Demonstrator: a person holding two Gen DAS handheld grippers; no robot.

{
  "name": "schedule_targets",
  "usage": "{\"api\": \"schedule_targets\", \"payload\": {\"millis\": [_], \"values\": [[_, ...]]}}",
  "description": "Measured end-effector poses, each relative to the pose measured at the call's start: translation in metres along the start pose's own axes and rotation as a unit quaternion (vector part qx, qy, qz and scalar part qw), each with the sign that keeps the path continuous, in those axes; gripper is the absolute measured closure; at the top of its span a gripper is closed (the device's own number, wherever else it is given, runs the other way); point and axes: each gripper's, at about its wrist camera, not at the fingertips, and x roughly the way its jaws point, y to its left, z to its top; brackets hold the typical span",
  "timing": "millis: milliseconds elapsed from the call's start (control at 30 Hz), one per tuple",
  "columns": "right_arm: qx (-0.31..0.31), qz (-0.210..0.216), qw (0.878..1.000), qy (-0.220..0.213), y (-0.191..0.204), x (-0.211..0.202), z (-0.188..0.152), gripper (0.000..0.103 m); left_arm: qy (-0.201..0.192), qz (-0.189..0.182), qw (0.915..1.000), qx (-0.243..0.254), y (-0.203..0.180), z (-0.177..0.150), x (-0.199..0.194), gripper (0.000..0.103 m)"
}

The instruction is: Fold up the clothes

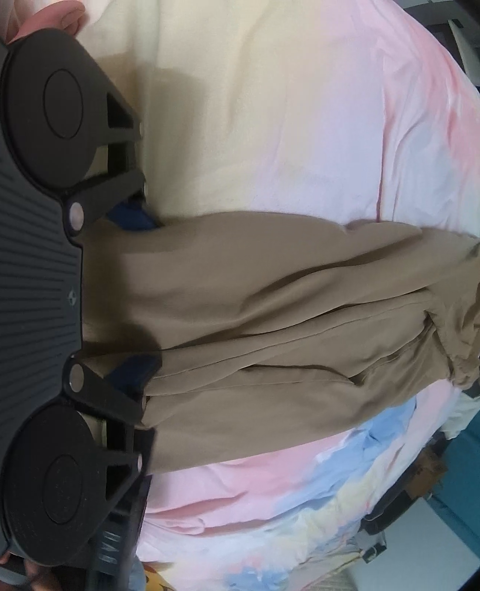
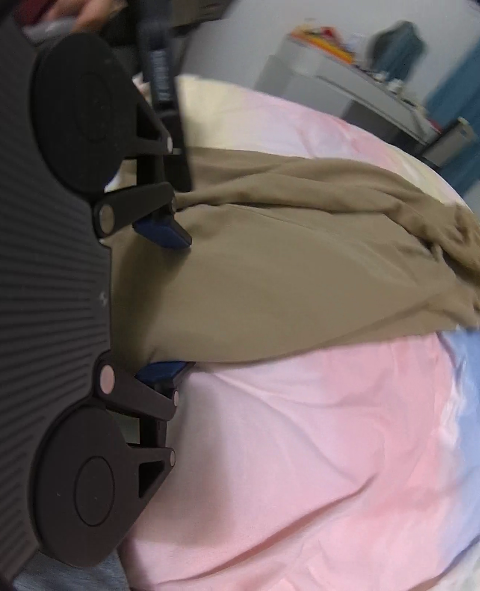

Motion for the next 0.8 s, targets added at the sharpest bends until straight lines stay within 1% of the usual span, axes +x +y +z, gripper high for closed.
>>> {"api": "schedule_targets", "payload": {"millis": [67,133,167,200,233,267,300,333,433,500,567,633,700,800], "values": [[-0.041,-0.021,0.999,-0.001,0.013,0.002,-0.007,0.039,-0.002,0.004,1.0,0.006,-0.001,-0.003,-0.004,0.056],[-0.077,-0.042,0.996,-0.005,0.024,0.004,-0.012,0.051,-0.004,0.007,0.9999,0.011,-0.002,-0.005,-0.007,0.063],[-0.095,-0.052,0.994,-0.006,0.029,0.005,-0.015,0.056,-0.005,0.009,0.9999,0.014,-0.002,-0.007,-0.009,0.069],[-0.104,-0.054,0.993,-0.009,0.031,0.004,-0.016,0.064,-0.006,0.011,0.9998,0.017,-0.003,-0.008,-0.011,0.073],[-0.112,-0.056,0.992,-0.012,0.033,0.003,-0.018,0.073,-0.007,0.012,0.9997,0.019,-0.003,-0.009,-0.012,0.082],[-0.118,-0.058,0.991,-0.017,0.032,-0.001,-0.02,0.076,-0.009,0.013,0.9997,0.021,-0.004,-0.01,-0.014,0.087],[-0.119,-0.057,0.991,-0.021,0.032,-0.003,-0.021,0.082,-0.014,0.007,0.9997,0.019,-0.003,-0.011,-0.018,0.089],[-0.116,-0.055,0.991,-0.026,0.03,-0.006,-0.022,0.085,-0.019,0.002,0.9997,0.017,-0.002,-0.011,-0.022,0.092],[-0.105,-0.046,0.992,-0.047,0.026,-0.016,-0.022,0.087,-0.036,-0.015,0.9992,0.012,0.0,-0.013,-0.032,0.095],[-0.097,-0.038,0.992,-0.073,0.024,-0.027,-0.022,0.087,-0.069,-0.041,0.9966,0.017,-0.004,-0.013,-0.042,0.095],[-0.087,-0.03,0.991,-0.102,0.022,-0.039,-0.019,0.087,-0.111,-0.062,0.9915,0.027,-0.008,-0.017,-0.058,0.096],[-0.069,-0.015,0.989,-0.127,0.017,-0.054,-0.015,0.087,-0.145,-0.084,0.9855,0.03,-0.01,-0.02,-0.07,0.096],[-0.052,0.007,0.987,-0.152,0.012,-0.07,-0.009,0.088,-0.168,-0.104,0.98,0.018,-0.009,-0.018,-0.073,0.096],[-0.035,0.043,0.983,-0.177,0.006,-0.087,0.0,0.088,-0.203,-0.135,0.9697,-0.009,-0.007,-0.015,-0.087,0.097]]}}
